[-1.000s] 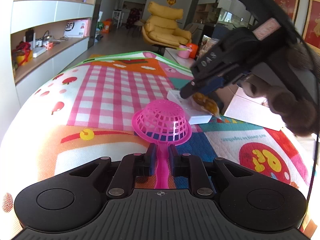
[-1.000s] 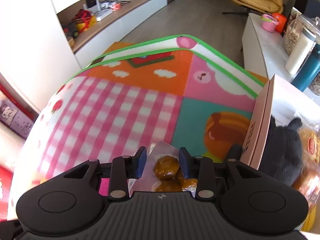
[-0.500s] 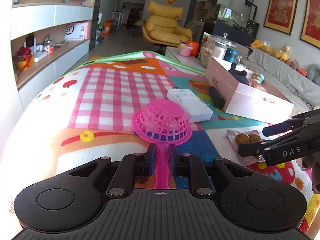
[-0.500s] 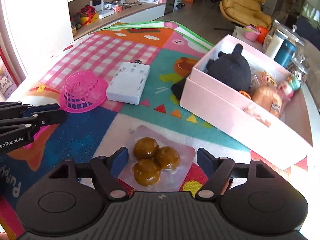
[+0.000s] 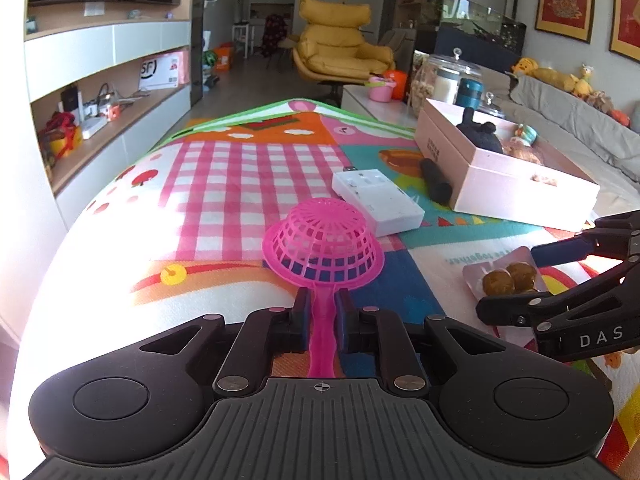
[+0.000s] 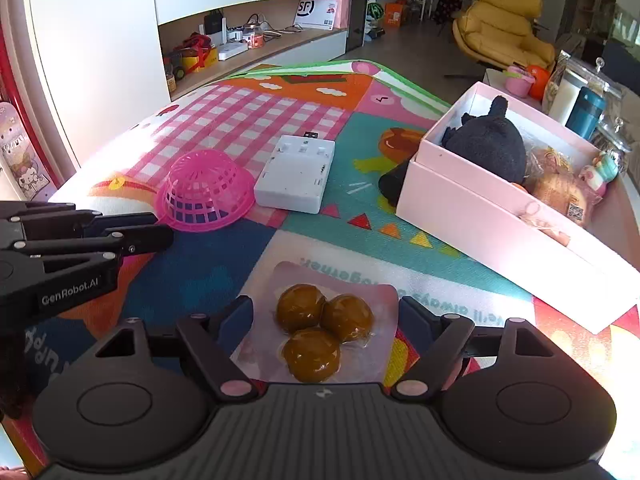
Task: Organize objects
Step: 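Lower the strainer into the pink box with the left gripper while the right gripper places the sweets there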
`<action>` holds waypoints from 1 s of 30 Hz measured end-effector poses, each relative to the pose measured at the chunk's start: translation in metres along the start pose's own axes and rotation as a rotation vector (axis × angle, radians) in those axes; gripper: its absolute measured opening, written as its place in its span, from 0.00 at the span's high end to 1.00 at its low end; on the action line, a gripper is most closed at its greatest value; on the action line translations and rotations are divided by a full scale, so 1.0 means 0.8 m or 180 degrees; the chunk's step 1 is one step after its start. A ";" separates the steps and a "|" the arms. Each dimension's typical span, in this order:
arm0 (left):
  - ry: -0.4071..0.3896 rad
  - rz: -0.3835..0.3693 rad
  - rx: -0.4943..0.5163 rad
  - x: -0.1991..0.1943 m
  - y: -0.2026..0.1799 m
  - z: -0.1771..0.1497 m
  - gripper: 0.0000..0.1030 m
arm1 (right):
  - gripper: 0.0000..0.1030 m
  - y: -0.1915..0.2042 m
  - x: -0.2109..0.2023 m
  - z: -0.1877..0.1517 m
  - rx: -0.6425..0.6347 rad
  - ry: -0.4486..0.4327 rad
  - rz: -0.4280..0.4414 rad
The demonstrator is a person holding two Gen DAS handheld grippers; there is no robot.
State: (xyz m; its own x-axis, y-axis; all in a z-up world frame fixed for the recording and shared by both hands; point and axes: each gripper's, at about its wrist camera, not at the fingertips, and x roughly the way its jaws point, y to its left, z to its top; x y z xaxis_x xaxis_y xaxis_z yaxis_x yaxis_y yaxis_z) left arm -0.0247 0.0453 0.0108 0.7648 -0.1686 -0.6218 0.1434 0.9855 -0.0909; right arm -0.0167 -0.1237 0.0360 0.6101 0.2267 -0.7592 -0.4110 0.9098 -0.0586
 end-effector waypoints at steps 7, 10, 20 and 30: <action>0.0162 -0.0197 0.0162 -0.020 -0.029 -0.008 0.85 | 0.23 -0.018 -0.049 -0.019 -0.0013 -0.0186 -0.0079; 0.0151 -0.0190 0.0273 -0.033 -0.044 0.001 0.85 | 0.23 -0.027 -0.073 -0.028 -0.0008 -0.0332 -0.0089; -0.0299 -0.0241 0.0640 -0.053 -0.114 0.122 0.85 | 0.23 -0.040 -0.108 -0.064 0.0043 -0.0661 0.0139; -0.0437 -0.0750 0.0185 0.049 -0.202 0.234 0.85 | 0.23 -0.064 -0.093 -0.070 0.0225 -0.0742 0.0193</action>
State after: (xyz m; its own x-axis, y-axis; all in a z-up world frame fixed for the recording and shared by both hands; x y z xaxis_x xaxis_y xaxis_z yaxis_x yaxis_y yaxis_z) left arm 0.0998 -0.1245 0.1469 0.7836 -0.3979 -0.4771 0.3600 0.9167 -0.1733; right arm -0.0790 -0.2067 0.0589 0.7290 0.3484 -0.5893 -0.4082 0.9122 0.0344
